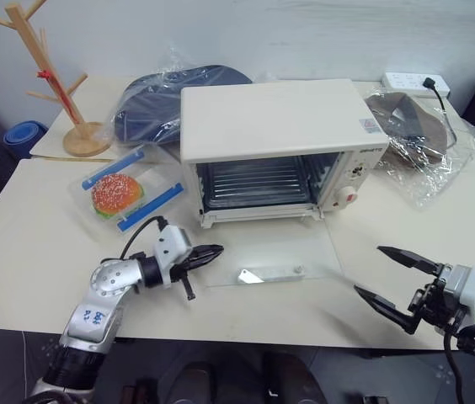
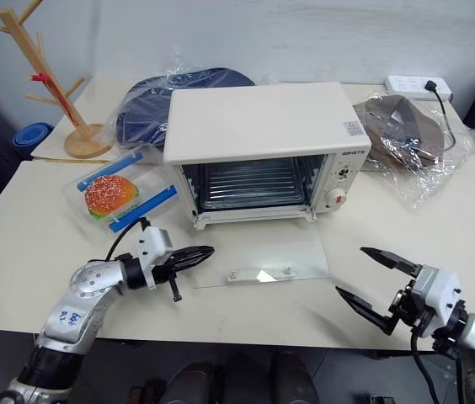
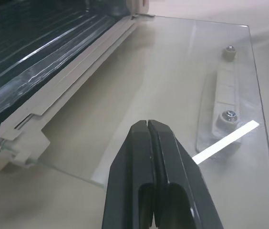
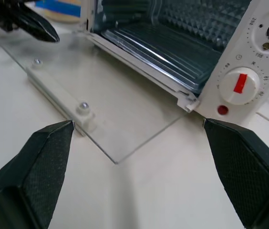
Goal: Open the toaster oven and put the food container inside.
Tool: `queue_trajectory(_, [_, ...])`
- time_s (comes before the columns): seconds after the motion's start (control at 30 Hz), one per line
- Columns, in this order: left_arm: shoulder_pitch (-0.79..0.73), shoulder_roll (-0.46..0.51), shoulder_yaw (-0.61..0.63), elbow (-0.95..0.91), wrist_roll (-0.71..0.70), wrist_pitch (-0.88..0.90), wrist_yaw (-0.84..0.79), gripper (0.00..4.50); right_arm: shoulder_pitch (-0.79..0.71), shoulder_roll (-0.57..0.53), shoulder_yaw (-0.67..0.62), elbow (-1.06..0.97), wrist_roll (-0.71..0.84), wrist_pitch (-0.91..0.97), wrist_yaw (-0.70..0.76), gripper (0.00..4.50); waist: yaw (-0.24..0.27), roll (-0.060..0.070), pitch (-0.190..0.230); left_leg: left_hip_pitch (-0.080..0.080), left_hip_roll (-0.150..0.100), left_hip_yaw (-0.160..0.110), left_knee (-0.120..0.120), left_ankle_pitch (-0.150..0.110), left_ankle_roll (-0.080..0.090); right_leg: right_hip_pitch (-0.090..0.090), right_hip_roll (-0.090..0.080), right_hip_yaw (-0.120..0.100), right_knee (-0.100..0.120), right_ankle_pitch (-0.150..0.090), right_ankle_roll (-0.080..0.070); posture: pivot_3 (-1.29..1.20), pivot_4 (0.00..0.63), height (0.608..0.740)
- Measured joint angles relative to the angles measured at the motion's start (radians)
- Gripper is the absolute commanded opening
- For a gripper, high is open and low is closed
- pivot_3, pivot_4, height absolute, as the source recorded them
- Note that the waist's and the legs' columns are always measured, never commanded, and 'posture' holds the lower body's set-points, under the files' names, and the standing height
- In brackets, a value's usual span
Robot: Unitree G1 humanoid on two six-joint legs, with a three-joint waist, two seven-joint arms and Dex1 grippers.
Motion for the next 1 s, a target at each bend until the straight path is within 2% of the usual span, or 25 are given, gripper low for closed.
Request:
queue_trajectory(0.13, [0.132, 0.008, 0.169, -0.121, -0.142, 0.086, 0.033, 1.97, -0.099, 0.004, 0.053, -0.008, 0.016, 0.013, 0.017, 4.50, -0.005, -0.001, 0.000, 0.000, 0.001, 0.000, 0.000, 0.000, 0.000, -0.001, 0.000, 0.000, 0.000, 0.000, 0.000, 0.00, 0.150, 0.740])
queue_trajectory(0.17, [0.154, 0.016, 0.199, -0.141, -0.162, 0.102, 0.043, 2.12, -0.115, 0.010, 0.058, -0.009, 0.017, 0.011, 0.021, 4.50, -0.004, -0.001, 0.001, 0.000, 0.001, 0.000, 0.000, 0.000, 0.000, -0.001, 0.000, 0.000, 0.000, 0.000, 0.000, 0.00, 0.150, 0.740])
queue_trajectory(0.23, [0.295, 0.029, 0.371, -0.228, -0.251, 0.164, 0.080, 2.68, -0.204, 0.040, 0.098, 0.003, 0.016, 0.002, 0.034, 4.50, -0.022, -0.003, 0.001, 0.000, 0.003, 0.001, -0.001, -0.001, -0.001, -0.001, 0.001, 0.001, 0.000, 0.000, -0.001, 0.00, 0.150, 0.740])
queue_trajectory(0.27, [0.386, 0.035, 0.509, -0.256, -0.300, 0.195, 0.110, 3.06, -0.248, 0.055, 0.119, 0.011, 0.016, -0.010, 0.037, 4.50, -0.027, -0.002, 0.001, 0.000, 0.002, 0.000, -0.001, -0.001, -0.001, -0.001, 0.001, 0.000, -0.001, -0.001, -0.002, 0.00, 0.150, 0.740])
queue_trajectory(0.3, [0.418, 0.035, 0.558, -0.262, -0.315, 0.203, 0.123, 3.27, -0.264, 0.061, 0.127, 0.015, 0.016, -0.012, 0.039, 4.50, -0.026, -0.003, 0.001, 0.000, 0.002, 0.000, -0.001, -0.001, -0.001, -0.002, 0.001, 0.000, -0.001, -0.001, -0.002, 0.00, 0.150, 0.740])
queue_trajectory(0.37, [0.525, 0.018, 0.751, -0.271, -0.382, 0.230, 0.171, 3.84, -0.329, 0.088, 0.160, 0.029, 0.017, -0.013, 0.045, 4.50, -0.024, -0.003, 0.002, -0.001, 0.002, 0.000, -0.001, -0.001, -0.001, -0.001, 0.000, -0.001, -0.001, -0.001, -0.002, 0.00, 0.150, 0.740])
queue_trajectory(0.43, [0.574, 0.003, 0.845, -0.267, -0.418, 0.244, 0.198, 4.40, -0.361, 0.104, 0.180, 0.029, 0.019, -0.011, 0.049, 4.50, -0.012, -0.003, 0.002, -0.001, 0.001, -0.001, 0.000, -0.001, 0.000, 0.000, -0.001, -0.002, -0.002, -0.001, -0.002, 0.00, 0.150, 0.740])
queue_trajectory(0.57, [0.633, -0.033, 0.968, -0.233, -0.491, 0.318, 0.301, 4.46, -0.398, 0.127, 0.235, 0.018, 0.026, 0.001, 0.055, 4.50, 0.003, -0.005, 0.002, -0.001, 0.001, -0.002, 0.001, -0.001, 0.001, 0.000, -0.002, -0.002, -0.002, -0.001, -0.002, 0.00, 0.150, 0.740])
queue_trajectory(0.7, [0.605, 0.016, 1.009, -0.243, -0.607, 0.425, 0.396, 4.46, -0.417, 0.130, 0.252, 0.017, 0.025, 0.009, 0.061, 4.50, 0.008, -0.006, 0.002, -0.001, 0.000, -0.002, 0.001, -0.001, 0.001, 0.000, -0.003, -0.002, -0.002, -0.001, -0.002, 0.00, 0.150, 0.740])
queue_trajectory(0.87, [0.398, 0.233, 1.001, -0.167, -0.769, 0.650, 0.584, 4.46, -0.417, 0.130, 0.260, 0.038, 0.015, -0.006, 0.091, 4.50, 0.008, -0.006, 0.001, 0.000, 0.000, -0.002, 0.000, -0.001, 0.000, 0.000, -0.003, -0.003, 0.000, -0.002, -0.003, 0.00, 0.150, 0.740])
queue_trajectory(1.0, [0.126, 0.380, 0.903, 0.028, -0.829, 0.846, 0.745, 4.46, -0.404, 0.132, 0.259, 0.070, 0.003, -0.034, 0.108, 4.50, -0.002, -0.006, 0.001, -0.001, 0.000, -0.002, -0.001, -0.001, -0.001, -0.001, -0.002, -0.003, 0.000, -0.001, -0.003, 0.00, 0.150, 0.740])
